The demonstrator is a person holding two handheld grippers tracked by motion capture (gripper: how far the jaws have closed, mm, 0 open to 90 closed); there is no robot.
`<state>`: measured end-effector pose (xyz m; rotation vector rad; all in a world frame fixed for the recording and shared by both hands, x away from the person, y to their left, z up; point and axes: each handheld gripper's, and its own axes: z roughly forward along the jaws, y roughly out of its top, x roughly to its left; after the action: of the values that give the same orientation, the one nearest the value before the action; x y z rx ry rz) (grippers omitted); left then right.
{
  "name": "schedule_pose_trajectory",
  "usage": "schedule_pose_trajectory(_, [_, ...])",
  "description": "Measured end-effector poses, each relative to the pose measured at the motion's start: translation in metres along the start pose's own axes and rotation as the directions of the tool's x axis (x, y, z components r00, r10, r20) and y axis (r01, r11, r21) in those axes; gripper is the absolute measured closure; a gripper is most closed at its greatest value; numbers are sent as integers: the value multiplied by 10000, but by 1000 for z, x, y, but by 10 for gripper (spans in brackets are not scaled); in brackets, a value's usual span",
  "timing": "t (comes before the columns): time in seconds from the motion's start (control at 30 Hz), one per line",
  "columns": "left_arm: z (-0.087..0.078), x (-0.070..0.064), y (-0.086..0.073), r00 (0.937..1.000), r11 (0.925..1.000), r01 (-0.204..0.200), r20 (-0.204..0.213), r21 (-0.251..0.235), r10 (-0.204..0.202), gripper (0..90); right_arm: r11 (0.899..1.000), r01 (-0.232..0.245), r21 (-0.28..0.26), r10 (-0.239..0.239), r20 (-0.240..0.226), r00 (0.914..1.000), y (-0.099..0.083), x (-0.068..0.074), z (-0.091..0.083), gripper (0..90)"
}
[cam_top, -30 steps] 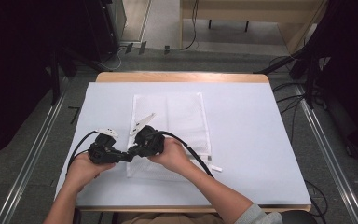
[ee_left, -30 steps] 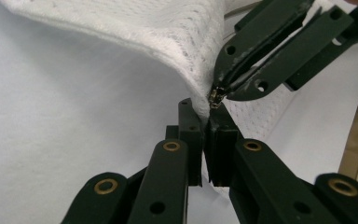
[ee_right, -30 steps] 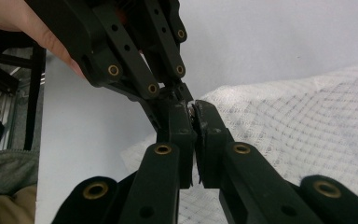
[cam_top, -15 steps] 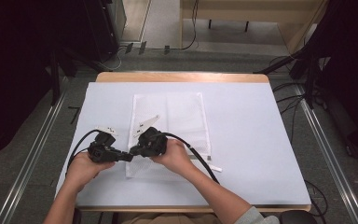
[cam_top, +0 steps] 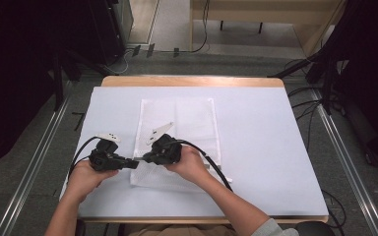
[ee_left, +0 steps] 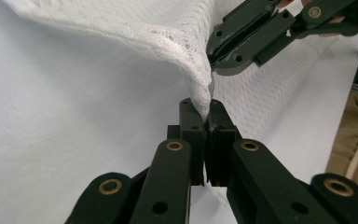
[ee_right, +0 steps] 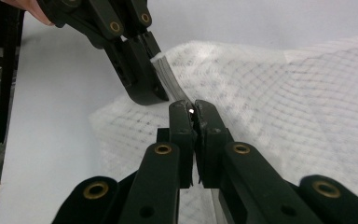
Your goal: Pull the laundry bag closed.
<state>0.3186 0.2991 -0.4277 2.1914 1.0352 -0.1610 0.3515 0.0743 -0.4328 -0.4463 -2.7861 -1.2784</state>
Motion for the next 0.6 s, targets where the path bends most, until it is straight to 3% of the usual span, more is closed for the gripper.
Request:
schedule_pose_trajectory(0.3, [2,-2,0,9999,10000,43,-102,65,-42,885,9995,-27,303,28,-24,10000,-3,-4,-3,884])
schedule_pose_trajectory(0.47, [1,-5,2,9997,9998,-206,-116,11,206,885,9993,-142,356,141,38,9999,-8,-8,-9,884])
schedule_pose_trajectory(0.6, [2,-3,0,9999,9999,-97,-111,-31,97,884,9979,36,648,-49,209,9998,-12,-10,-13,884])
